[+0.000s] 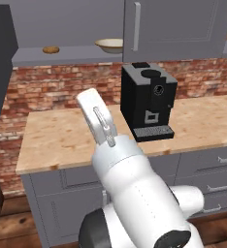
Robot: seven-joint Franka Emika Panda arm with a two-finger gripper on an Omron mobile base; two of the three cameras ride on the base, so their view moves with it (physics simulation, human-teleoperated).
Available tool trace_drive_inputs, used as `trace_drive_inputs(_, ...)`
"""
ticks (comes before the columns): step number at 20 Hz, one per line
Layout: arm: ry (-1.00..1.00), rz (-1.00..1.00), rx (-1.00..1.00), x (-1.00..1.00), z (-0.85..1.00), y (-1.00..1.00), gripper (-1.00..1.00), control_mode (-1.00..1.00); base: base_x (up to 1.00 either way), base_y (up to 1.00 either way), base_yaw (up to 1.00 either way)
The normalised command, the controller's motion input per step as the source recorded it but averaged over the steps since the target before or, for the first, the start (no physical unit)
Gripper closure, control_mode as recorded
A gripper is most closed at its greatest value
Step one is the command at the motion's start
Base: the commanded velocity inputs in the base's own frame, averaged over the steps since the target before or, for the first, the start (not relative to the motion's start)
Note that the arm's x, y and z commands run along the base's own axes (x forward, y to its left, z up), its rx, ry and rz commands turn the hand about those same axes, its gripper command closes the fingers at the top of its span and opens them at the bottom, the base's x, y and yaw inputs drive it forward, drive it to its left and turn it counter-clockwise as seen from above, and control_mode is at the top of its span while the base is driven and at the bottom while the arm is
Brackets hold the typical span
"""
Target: Pick the mug and place it in the sink. Pick the bowl and place it in the open cabinet and then close the cabinet.
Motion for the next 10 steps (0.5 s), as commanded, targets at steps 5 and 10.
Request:
trace_drive_inputs(5, -0.14, -0.08, -0.01, -0.4, 0.0, 0.6, -1.0, -1.0, 0.0, 0.0, 0.0)
trace_drive_inputs(10, -0.07, -0.03, -0.04, -0.25, 0.0, 0.69, -1.0, -1.0, 0.0, 0.0, 0.0)
